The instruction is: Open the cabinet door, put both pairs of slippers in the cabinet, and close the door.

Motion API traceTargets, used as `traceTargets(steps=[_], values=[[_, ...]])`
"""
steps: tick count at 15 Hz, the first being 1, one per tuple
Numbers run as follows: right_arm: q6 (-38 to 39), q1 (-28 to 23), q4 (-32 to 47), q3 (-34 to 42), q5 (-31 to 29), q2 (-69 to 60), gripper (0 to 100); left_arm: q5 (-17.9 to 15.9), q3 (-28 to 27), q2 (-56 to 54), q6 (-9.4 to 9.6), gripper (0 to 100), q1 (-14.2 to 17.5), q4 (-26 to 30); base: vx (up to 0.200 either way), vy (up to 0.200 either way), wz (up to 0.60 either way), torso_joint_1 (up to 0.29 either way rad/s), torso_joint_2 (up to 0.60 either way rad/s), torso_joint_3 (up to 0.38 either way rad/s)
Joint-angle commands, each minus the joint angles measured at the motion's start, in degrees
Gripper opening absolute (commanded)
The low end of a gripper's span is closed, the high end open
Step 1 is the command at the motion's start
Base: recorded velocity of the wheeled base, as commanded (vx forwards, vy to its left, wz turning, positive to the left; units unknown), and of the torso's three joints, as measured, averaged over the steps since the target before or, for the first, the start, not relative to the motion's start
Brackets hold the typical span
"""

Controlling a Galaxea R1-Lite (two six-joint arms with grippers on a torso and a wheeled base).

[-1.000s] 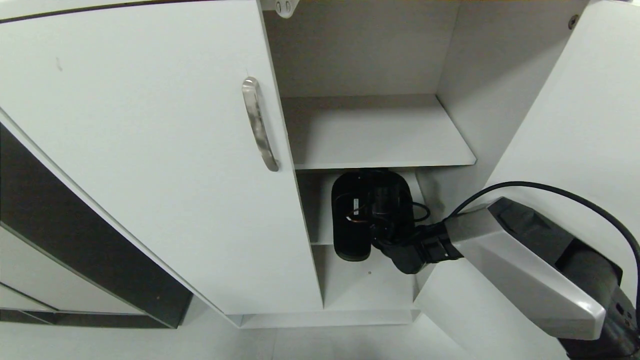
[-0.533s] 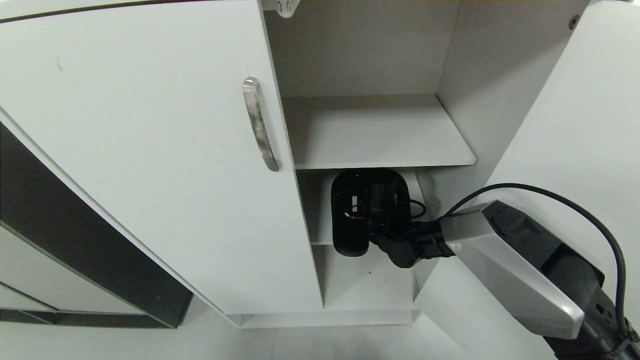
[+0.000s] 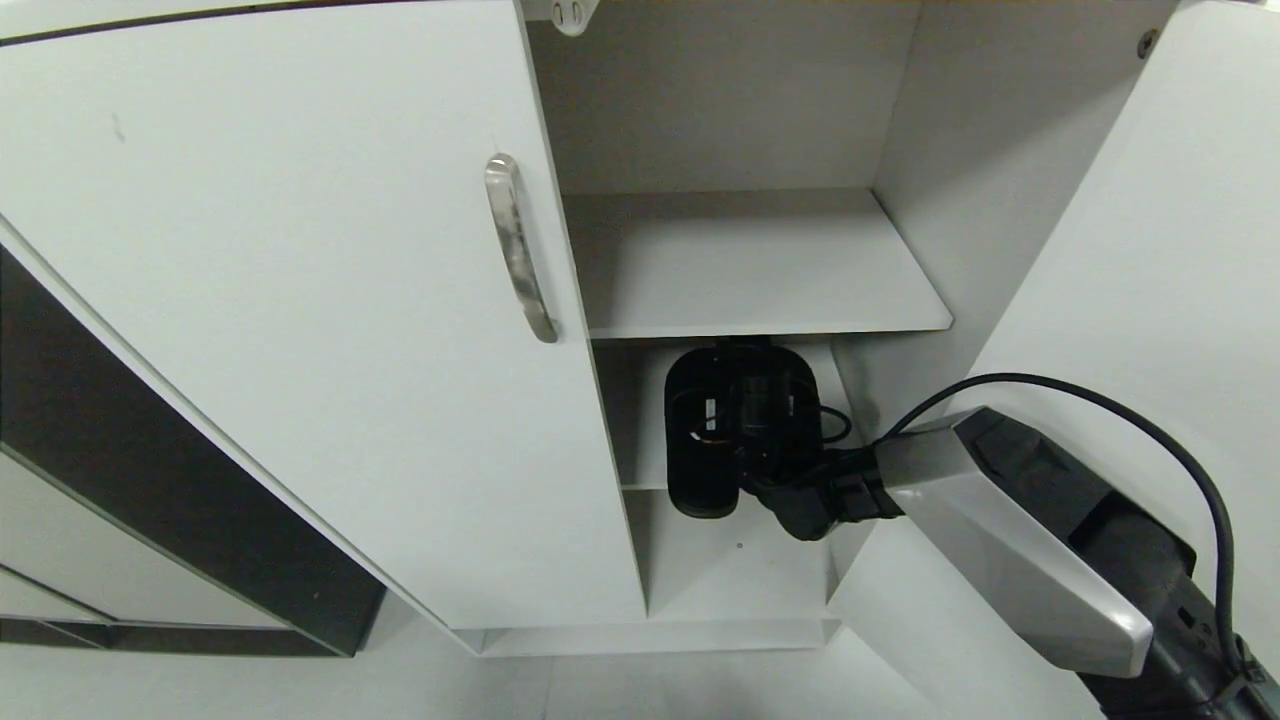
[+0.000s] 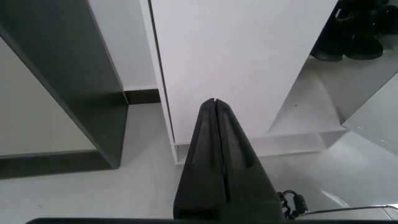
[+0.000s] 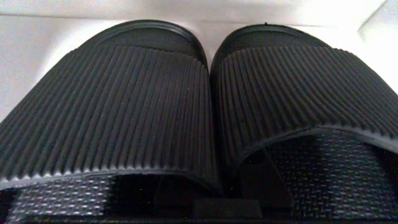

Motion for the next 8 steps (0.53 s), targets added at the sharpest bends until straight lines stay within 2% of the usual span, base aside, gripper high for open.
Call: traceTargets(steps=[1, 4, 8], values=[[0.0, 0.0, 0.0, 0.0, 0.0, 0.4, 100, 0.0, 0.0, 0.1, -0.01, 0, 0.0, 0.0, 0.0, 0.0, 0.0, 0.0, 0.0, 0.0], [0.1, 0.1, -0.3, 0.5, -0.1, 0.3, 100, 0.0, 0.0, 0.1, -0.01, 0, 0.0, 0.0, 0.0, 0.0, 0.0, 0.0, 0.0, 0.0], [0.1, 0.7, -2.1, 7.5, -0.4, -4.3, 100, 0.0, 0.0, 0.1, -0.01, 0, 0.0, 0.0, 0.0, 0.0, 0.0, 0.0, 0.0, 0.0]])
